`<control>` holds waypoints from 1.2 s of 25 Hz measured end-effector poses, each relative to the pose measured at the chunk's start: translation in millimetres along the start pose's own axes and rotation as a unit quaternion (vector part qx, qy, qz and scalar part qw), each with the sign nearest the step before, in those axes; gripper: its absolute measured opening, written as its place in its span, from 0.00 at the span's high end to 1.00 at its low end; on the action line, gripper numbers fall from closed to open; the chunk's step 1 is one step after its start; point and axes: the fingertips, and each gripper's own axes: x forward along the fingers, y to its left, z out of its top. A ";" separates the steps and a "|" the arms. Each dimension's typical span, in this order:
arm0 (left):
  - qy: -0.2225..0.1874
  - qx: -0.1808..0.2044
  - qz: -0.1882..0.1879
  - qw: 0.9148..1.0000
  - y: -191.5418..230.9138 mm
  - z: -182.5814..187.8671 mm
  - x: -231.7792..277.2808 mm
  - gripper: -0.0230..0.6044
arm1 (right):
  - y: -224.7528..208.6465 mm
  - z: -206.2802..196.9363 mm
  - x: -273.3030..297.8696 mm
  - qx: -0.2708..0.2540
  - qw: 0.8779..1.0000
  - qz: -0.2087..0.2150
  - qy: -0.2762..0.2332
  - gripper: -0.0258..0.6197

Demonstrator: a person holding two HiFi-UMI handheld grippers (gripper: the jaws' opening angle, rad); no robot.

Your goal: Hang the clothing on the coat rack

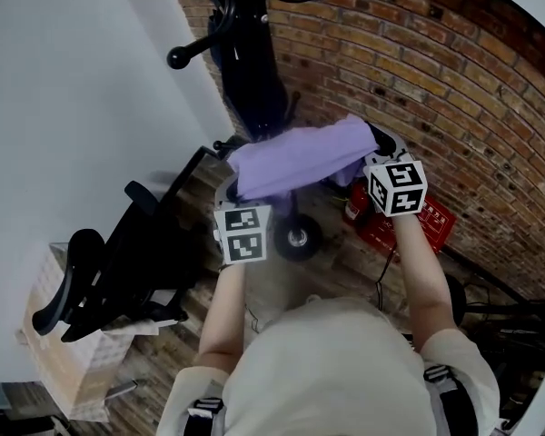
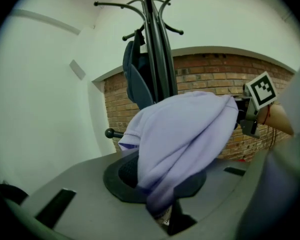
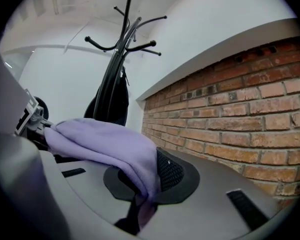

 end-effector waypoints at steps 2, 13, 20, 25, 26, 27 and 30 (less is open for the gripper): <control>0.013 -0.004 0.005 1.000 1.0 -10.5 6.8 0.86 | 0.3 -14.2 8.4 0.000 1.000 0.005 0.013 0.92; 0.045 -0.020 0.009 0.999 -7.1 -49.4 34.4 0.85 | 10.1 -79.8 35.7 0.024 0.997 0.027 0.067 0.92; 0.056 -0.018 -0.013 0.998 -24.7 -71.4 50.1 0.82 | 39.1 -126.5 36.5 0.039 0.993 0.049 0.103 0.92; 0.057 -0.029 -0.031 0.997 -41.0 -79.7 57.1 0.81 | 73.0 -155.2 30.6 0.065 0.987 0.080 0.124 0.92; 0.057 -0.029 -0.036 0.997 -44.5 -81.3 58.3 0.80 | 80.9 -159.4 29.1 0.070 0.985 0.090 0.127 0.92; 0.057 -0.028 -0.042 0.997 -48.0 -82.6 59.2 0.80 | 88.6 -162.8 27.7 0.075 0.984 0.098 0.128 0.92; 0.054 -0.037 -0.059 0.996 -57.5 -86.2 59.5 0.80 | 110.8 -168.5 23.6 0.088 0.980 0.122 0.128 0.92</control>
